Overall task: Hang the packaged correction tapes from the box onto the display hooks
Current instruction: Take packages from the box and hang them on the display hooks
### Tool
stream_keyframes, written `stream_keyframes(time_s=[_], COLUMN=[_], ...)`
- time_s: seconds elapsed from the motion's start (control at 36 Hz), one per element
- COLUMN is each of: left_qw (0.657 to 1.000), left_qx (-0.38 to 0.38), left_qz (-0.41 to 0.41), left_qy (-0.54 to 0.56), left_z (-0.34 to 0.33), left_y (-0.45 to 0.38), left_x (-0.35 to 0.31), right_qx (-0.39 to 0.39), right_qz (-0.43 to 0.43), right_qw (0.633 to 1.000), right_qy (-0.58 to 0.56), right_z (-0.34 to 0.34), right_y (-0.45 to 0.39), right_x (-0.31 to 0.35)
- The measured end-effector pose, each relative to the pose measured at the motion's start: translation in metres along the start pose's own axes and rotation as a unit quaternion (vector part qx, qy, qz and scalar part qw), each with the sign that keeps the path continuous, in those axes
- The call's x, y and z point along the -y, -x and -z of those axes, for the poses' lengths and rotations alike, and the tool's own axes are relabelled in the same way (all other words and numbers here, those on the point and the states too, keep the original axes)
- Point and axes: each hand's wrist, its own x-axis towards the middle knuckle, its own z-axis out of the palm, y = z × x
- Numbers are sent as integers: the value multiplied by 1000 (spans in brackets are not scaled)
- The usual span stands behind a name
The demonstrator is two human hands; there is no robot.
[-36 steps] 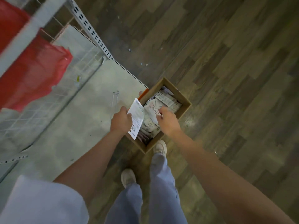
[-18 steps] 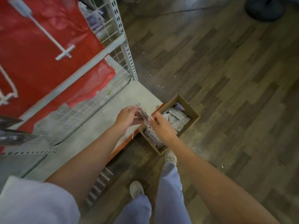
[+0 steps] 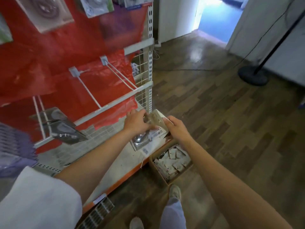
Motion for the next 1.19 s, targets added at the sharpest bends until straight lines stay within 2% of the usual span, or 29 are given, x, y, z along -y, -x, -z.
stream_keyframes(time_s=[0.14,0.22,0.36,0.53,0.67,0.75,0.83,0.94,1.03,1.11,1.19], left_qw=[982,963,912,864,863,884,897,905,889,861,813], left_qx=[-14,-31,-60,-112,-162,-200,-224,-245,-223,-196,-210], left_qz=[14,35,23,9,13,32,38,37,61,71,74], left_qy=[188,267,404,492,479,422,379,346,394,464,538], left_z=[25,41,70,111,133,137,142,145,148,152,154], left_y=[16,26,45,66,83,92,102,114,122,130,139], left_x=[-7,-9,-14,-10,3,19,26,32,44,54,59], right_qx=[-78,-88,-10,69,109,48,6,86,139,127,101], right_qz=[15,33,43,74,88,115,150,187,214,248,273], right_qw=[996,990,972,965,976,991,985,969,949,940,926], right_qy=[-40,-106,-232,-241,-167,-57,90,139,183,195,242], right_z=[-1,-4,-13,-26,-45,-61,-81,-110,-120,-125,-133], right_y=[8,14,27,36,38,43,53,72,84,89,79], right_x=[36,58,90,114,128,138,148,161,168,168,159])
